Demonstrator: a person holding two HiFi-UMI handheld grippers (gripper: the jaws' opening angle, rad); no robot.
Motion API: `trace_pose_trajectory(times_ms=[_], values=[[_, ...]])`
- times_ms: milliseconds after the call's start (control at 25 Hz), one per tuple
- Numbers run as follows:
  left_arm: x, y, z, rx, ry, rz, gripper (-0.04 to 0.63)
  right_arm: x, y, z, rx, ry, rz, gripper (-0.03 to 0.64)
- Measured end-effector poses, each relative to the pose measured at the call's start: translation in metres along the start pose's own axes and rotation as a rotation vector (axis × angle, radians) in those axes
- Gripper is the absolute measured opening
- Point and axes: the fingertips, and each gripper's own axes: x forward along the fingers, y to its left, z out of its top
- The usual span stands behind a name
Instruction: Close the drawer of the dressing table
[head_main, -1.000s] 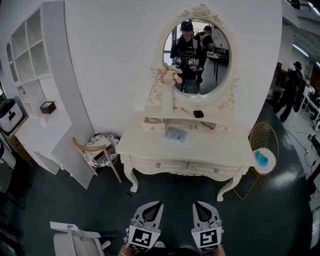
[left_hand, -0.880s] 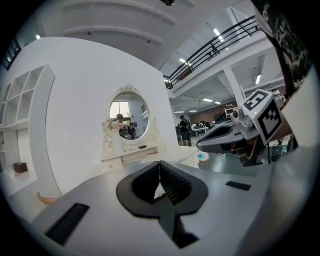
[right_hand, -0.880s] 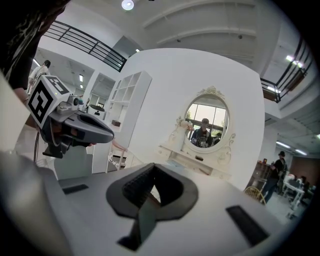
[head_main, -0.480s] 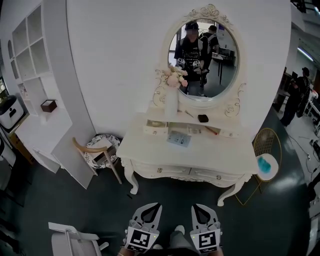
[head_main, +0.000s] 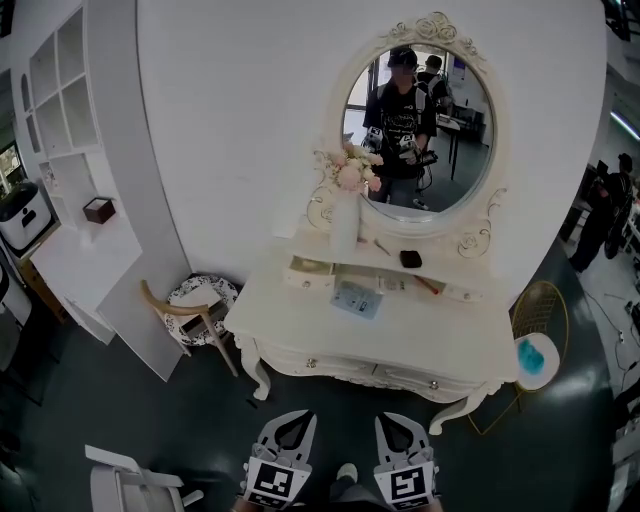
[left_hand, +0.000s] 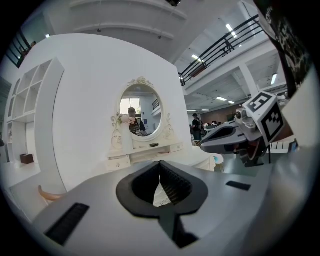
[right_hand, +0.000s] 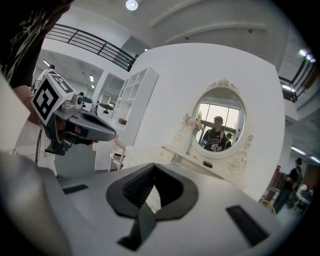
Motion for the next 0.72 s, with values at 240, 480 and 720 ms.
trace_pose_trajectory(times_ms=[240, 480, 720], values=[[0.031, 0.003, 0.005, -0.009, 0.006, 0.011, 0.015, 0.023, -0.023, -0.005, 0.011, 0.001, 0.03, 0.011], [0.06, 0.008, 0.009, -0.025, 0.006, 0.051, 0.015, 0.044, -0.048, -0.005, -0.013, -0.024, 0.058, 0.011], [0.087, -0.004, 0.016, -0.057, 0.001, 0.076, 0.015, 0.054, -0.067, -0.014, 0.008, -0.031, 0.106, 0.011]])
